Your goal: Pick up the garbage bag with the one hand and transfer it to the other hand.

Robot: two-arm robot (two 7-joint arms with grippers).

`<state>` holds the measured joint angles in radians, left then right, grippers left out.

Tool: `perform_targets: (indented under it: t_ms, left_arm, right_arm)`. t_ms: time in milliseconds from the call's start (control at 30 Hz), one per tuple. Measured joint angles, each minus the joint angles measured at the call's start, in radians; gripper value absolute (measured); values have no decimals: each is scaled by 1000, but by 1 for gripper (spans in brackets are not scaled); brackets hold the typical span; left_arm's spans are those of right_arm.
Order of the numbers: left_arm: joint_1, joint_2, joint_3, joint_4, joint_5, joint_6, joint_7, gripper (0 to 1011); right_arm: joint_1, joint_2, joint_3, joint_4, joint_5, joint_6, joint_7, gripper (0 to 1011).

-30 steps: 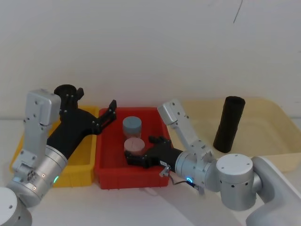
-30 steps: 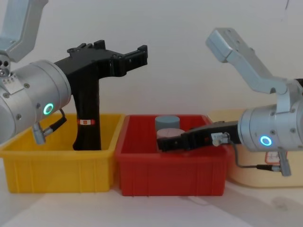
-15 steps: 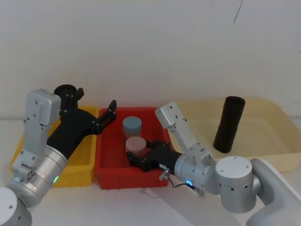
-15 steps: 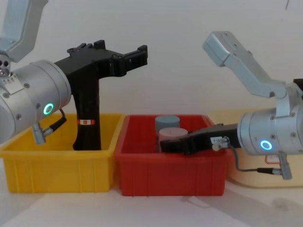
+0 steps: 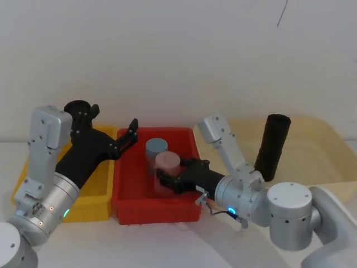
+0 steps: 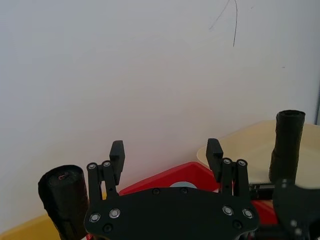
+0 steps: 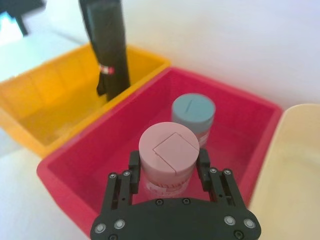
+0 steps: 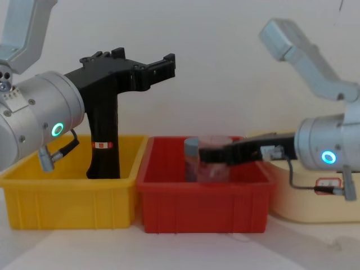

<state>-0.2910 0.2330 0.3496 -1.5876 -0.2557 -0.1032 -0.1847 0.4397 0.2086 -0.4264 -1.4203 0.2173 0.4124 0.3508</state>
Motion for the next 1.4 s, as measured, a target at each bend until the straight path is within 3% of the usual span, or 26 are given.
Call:
perform_targets:
  t_ms: [500, 833, 1100, 1400]
  left_arm:
    - [0, 0, 0, 0, 0, 0, 0, 1000]
    - [0, 0, 0, 0, 0, 0, 0, 1000]
    - [0, 0, 0, 0, 0, 0, 0, 1000]
    - [0, 0, 0, 0, 0, 0, 0, 1000]
  right_arm:
    - [-19, -5, 150, -83, 85, -10, -83, 659]
    - [-21, 23, 224, -88, 88, -59, -134, 658]
    - [-38, 50, 244, -75, 70, -86, -144, 658]
    - [-70, 77, 232, -66, 42, -88, -130, 659]
